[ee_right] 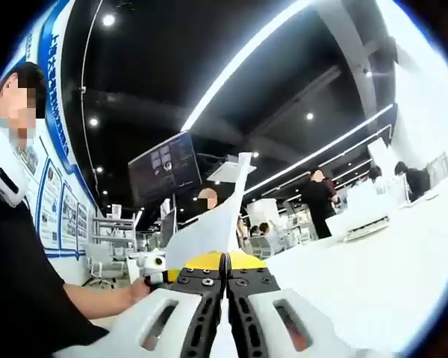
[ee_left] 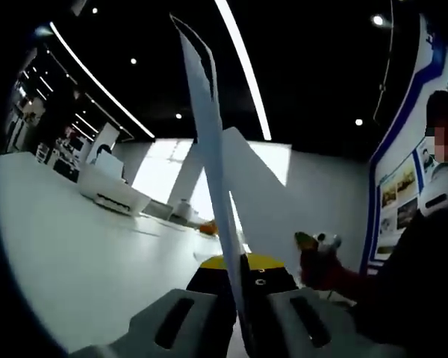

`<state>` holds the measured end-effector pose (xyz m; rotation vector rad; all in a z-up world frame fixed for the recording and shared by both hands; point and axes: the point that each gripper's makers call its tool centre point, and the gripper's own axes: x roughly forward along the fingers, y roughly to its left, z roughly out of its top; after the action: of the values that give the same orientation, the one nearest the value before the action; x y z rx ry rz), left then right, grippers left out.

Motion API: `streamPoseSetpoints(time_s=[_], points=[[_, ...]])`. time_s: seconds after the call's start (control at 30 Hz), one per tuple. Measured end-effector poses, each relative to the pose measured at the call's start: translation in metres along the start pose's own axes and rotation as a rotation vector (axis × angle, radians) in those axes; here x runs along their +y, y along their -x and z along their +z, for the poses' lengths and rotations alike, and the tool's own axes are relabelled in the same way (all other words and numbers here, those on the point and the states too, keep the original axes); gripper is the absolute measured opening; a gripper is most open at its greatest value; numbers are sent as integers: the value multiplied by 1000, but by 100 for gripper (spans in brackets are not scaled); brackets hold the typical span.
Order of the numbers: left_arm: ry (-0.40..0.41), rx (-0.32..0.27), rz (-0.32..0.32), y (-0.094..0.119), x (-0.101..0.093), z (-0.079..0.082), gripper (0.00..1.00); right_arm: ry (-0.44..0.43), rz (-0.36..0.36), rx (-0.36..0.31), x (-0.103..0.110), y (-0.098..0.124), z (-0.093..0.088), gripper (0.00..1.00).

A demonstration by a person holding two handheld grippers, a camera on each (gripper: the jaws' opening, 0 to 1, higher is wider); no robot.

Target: Organize the stack of printing papers by aligning and flattening the scattered papers on the table

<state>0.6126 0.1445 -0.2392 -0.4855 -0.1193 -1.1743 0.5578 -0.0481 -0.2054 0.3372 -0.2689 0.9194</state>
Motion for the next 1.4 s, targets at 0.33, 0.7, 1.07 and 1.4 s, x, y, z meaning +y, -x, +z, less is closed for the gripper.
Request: streamPoseSetpoints(time_s=[0.33, 0.7, 1.07, 1.4], points=[[63, -61, -7, 5, 4, 10, 6, -30, -19, 1, 3, -14, -24, 0], [141, -134, -11, 10, 8, 19, 6, -41, -46, -4, 13, -27, -36, 0], [224, -164, -30, 10, 5, 24, 11, -2, -51, 9, 16, -29, -42, 0], [220, -165, -29, 9, 4, 25, 13, -71, -90, 67, 28, -40, -62, 0]])
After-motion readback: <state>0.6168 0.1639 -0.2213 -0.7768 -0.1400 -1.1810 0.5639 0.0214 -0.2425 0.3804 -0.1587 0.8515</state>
